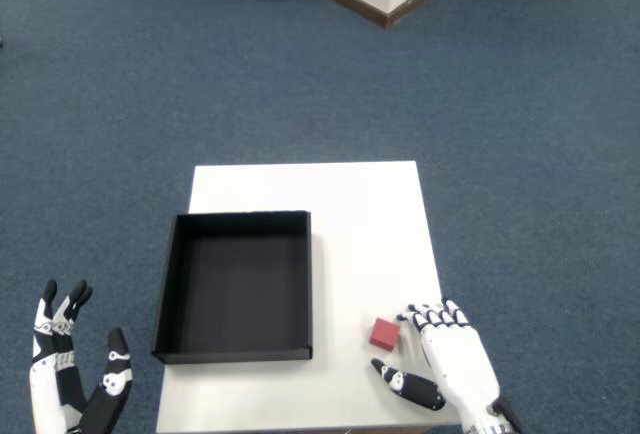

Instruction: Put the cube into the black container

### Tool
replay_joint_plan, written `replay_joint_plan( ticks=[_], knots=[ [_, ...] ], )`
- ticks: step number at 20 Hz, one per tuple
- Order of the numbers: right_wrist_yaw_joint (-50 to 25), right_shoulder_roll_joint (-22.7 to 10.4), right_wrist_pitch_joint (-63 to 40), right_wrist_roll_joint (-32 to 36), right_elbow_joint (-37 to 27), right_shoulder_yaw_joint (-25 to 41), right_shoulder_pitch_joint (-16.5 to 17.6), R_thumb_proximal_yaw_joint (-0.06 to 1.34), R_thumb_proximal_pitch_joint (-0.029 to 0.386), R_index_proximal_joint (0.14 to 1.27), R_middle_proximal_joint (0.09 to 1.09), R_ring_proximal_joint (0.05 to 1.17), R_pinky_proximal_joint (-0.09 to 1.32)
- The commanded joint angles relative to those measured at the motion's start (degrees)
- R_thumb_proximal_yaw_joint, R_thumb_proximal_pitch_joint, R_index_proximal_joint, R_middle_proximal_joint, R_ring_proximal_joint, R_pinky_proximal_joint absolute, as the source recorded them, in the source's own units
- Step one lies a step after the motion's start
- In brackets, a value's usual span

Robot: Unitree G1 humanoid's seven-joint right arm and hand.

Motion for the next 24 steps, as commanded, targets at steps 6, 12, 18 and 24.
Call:
replay_joint_plan(
  ticks=[6,12,18,24],
  knots=[
    [2.08,-0.36,0.62,1.86,0.27,-1.40,-1.94,0.44,-0.014,0.46,0.30,0.32,0.13],
    [2.73,-0.23,0.84,2.12,0.19,-1.77,-2.11,0.43,-0.013,0.47,0.30,0.32,0.13],
    [3.83,-0.12,1.16,2.35,0.19,-2.08,-2.13,0.43,-0.013,0.47,0.30,0.32,0.14],
    [5.72,0.17,1.90,2.81,0.27,-2.68,-2.14,0.43,-0.013,0.47,0.30,0.32,0.14]
  ],
)
